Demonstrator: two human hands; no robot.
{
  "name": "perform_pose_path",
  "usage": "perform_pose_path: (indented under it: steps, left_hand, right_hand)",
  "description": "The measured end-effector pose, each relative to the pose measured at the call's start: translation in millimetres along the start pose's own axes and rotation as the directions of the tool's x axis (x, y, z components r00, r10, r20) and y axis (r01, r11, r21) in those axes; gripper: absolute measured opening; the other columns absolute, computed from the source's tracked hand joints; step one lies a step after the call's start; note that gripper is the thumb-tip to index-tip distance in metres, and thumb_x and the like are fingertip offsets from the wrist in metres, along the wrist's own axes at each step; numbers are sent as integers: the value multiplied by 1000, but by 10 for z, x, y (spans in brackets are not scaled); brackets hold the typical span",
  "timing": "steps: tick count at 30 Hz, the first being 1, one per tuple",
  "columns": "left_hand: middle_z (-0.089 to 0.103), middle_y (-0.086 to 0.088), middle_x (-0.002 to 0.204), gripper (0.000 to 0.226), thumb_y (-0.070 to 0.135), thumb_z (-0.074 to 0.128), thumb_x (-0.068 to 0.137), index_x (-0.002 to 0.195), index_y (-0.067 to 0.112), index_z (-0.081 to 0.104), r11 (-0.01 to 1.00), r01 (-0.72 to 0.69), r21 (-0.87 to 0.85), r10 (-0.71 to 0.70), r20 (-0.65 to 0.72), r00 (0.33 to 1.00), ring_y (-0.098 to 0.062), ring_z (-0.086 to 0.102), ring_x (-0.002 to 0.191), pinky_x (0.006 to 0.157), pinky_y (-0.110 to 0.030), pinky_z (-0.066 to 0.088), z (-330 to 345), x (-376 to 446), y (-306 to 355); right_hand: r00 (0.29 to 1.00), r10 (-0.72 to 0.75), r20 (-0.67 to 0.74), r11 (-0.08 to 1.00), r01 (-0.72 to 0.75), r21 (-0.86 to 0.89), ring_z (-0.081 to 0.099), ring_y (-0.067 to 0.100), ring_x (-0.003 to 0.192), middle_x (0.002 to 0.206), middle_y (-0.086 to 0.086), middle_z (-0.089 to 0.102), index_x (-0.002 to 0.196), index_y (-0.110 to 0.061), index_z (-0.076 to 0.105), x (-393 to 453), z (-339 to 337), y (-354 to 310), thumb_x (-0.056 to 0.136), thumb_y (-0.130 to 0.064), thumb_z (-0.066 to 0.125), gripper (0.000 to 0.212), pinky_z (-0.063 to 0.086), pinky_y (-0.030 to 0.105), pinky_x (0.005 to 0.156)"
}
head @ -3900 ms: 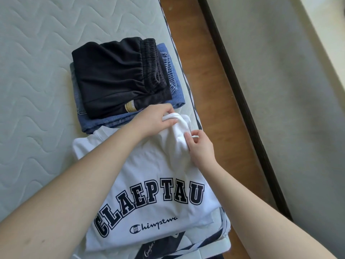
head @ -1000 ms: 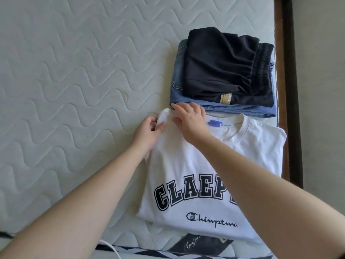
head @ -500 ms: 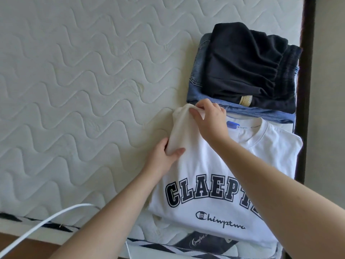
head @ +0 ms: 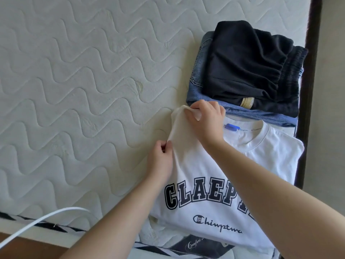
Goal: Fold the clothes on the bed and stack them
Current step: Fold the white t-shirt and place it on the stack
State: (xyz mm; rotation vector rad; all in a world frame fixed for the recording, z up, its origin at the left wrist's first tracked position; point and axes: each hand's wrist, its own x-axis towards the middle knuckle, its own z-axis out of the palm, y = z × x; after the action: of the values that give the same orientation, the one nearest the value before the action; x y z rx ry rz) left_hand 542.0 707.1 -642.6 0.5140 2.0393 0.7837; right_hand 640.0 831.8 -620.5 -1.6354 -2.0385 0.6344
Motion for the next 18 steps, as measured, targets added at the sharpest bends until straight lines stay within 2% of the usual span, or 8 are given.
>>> perform_pose_path:
  steps: [3, 6, 8, 10, 12, 13, 15, 18]
  left_hand:
    - [61, 3, 72, 26, 34, 54, 97, 77, 18, 56, 981, -90, 172, 109, -105, 989, -19, 54, 66, 57, -30, 31, -1, 44, -93]
    - [57, 8, 64, 27, 34, 50, 100, 79, 17, 53, 960, -129, 250, 159, -100, 982, -22, 52, 64, 56, -32, 26, -16, 44, -114]
    - [60, -1, 68, 33, 40, 45, 101, 80, 15, 52, 937, -126, 326, 159, -78, 984, -30, 55, 68, 57, -35, 30, -24, 40, -95]
    - [61, -4, 70, 45, 51, 41, 99, 77, 14, 52, 915, -100, 390, 132, -56, 990, -32, 55, 70, 59, -36, 38, -76, 6, -70]
    - [62, 2, 72, 48, 63, 45, 91, 82, 16, 55, 906, -102, 411, 92, 45, 995, -27, 58, 72, 62, -35, 44, -180, -71, -106]
    - [64, 4, 77, 48, 67, 52, 85, 87, 19, 56, 915, -104, 391, 59, 125, 990, -24, 60, 74, 65, -35, 47, -240, -136, -150]
    - [63, 4, 79, 49, 64, 64, 79, 89, 18, 53, 918, -108, 383, 12, 246, 969, -19, 60, 73, 66, -34, 47, -358, -285, -306]
    - [55, -2, 72, 42, 52, 61, 89, 79, 15, 43, 798, -187, 573, 56, 238, 970, -29, 56, 73, 60, -36, 40, -454, -446, -559]
  right_hand:
    - [995, -99, 28, 988, 102, -115, 54, 30, 94, 84, 0, 67, 82, -14, 70, 103, 137, 38, 85, -29, 70, 15, 28, 36, 90]
    - [980, -143, 136, 947, 175, -270, 51, 31, 103, 96, 1, 65, 94, -15, 71, 174, 205, 71, 90, -36, 63, 23, 26, 37, 94]
    - [979, -149, 141, 947, 182, -266, 52, 33, 109, 107, 4, 65, 107, -13, 69, 172, 184, 62, 92, -32, 60, 26, 27, 38, 98]
    - [982, -180, 55, 963, 187, -196, 53, 34, 116, 118, 6, 64, 117, -11, 67, 74, 83, 43, 92, -23, 58, 29, 30, 39, 102]
    - [974, -223, -27, 960, 215, -179, 49, 29, 128, 134, 6, 58, 131, -9, 59, -166, -7, 74, 95, -21, 54, 38, 30, 39, 109]
    - [971, -238, -15, 954, 231, -193, 43, 27, 135, 142, 6, 52, 138, -10, 52, -346, -19, 102, 97, -23, 51, 43, 27, 40, 113]
    - [966, -218, 138, 940, 246, -236, 30, 25, 145, 154, 6, 38, 149, -13, 39, -709, 12, 176, 98, -33, 45, 55, 19, 42, 118]
    - [925, -88, 370, 932, 208, -298, 16, 21, 150, 162, 3, 21, 155, -20, 25, -921, 141, 326, 99, -47, 37, 63, 13, 43, 121]
